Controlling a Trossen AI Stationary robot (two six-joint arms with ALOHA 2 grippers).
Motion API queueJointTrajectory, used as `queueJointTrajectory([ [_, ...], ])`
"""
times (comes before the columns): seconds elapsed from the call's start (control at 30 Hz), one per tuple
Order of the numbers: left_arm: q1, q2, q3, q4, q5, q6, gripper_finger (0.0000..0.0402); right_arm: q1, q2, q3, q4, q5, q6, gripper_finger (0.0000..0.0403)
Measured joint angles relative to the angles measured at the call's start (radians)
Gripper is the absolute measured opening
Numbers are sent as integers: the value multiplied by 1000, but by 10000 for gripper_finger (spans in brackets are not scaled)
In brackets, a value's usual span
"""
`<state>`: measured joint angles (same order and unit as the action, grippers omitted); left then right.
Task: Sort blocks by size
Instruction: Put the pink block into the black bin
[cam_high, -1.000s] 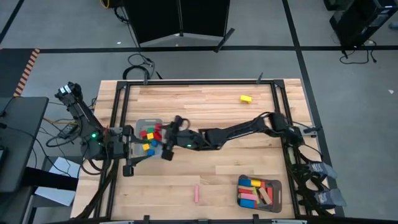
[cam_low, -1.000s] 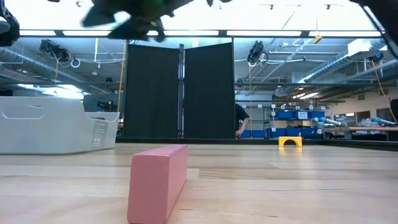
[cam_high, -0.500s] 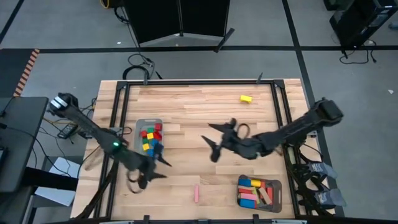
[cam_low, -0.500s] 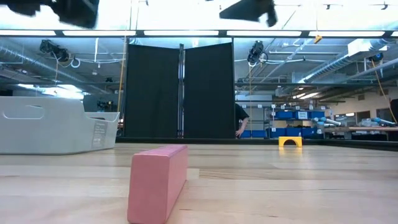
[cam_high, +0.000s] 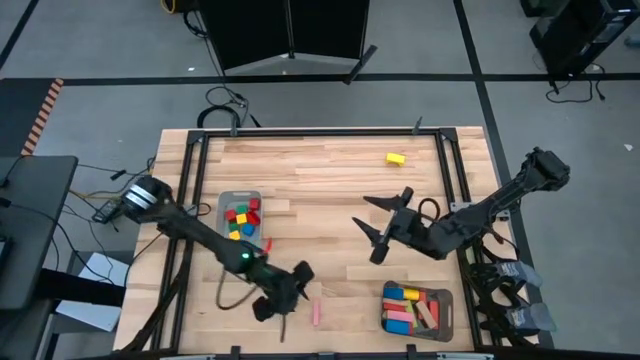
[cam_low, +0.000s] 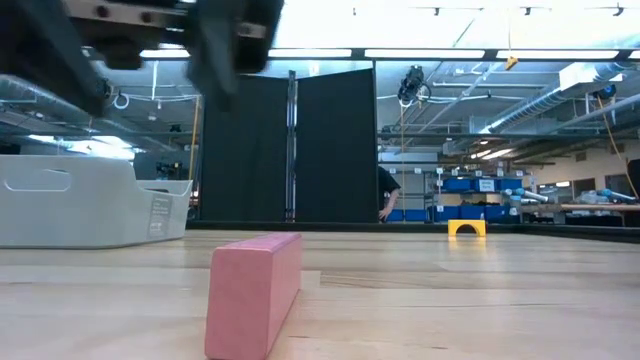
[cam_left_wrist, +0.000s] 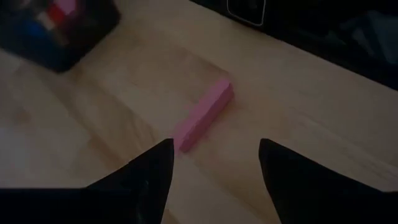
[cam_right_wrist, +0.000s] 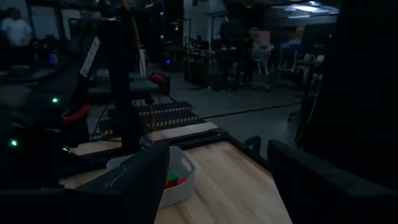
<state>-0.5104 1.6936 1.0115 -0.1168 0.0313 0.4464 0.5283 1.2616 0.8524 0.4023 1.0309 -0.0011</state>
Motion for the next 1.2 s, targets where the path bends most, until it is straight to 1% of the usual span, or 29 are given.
queueJointTrajectory([
  [0.1,19,82,91,-60,46,48,244,15,-9,0,1,0,-29,282],
  [0.23,32,199,209,-147,64,102,244,29,-14,0,0,5,-63,282],
  [0.3,36,248,254,-157,65,114,244,35,-18,0,-1,5,-78,283],
  [0.47,46,326,318,-144,70,150,244,48,-29,0,4,5,-103,281],
  [0.63,54,399,356,-146,84,156,242,59,-40,0,8,7,-129,280],
  [0.7,55,421,367,-141,77,152,236,64,-42,0,15,15,-145,281],
  [0.77,58,441,370,-137,68,152,219,68,-48,0,15,20,-153,281],
  [0.83,65,447,372,-131,69,151,191,73,-59,0,16,24,-161,280],
  [0.9,73,449,371,-114,71,148,149,75,-71,0,16,24,-174,278],
  [1.0,87,452,371,-61,59,153,71,82,-96,0,16,24,-187,277],
  [1.03,92,452,371,-47,43,156,56,85,-106,0,16,25,-195,277],
  [1.13,116,456,369,-6,20,168,61,98,-137,0,16,29,-227,277],
  [1.2,137,447,367,18,13,172,61,109,-158,0,17,52,-246,277],
])
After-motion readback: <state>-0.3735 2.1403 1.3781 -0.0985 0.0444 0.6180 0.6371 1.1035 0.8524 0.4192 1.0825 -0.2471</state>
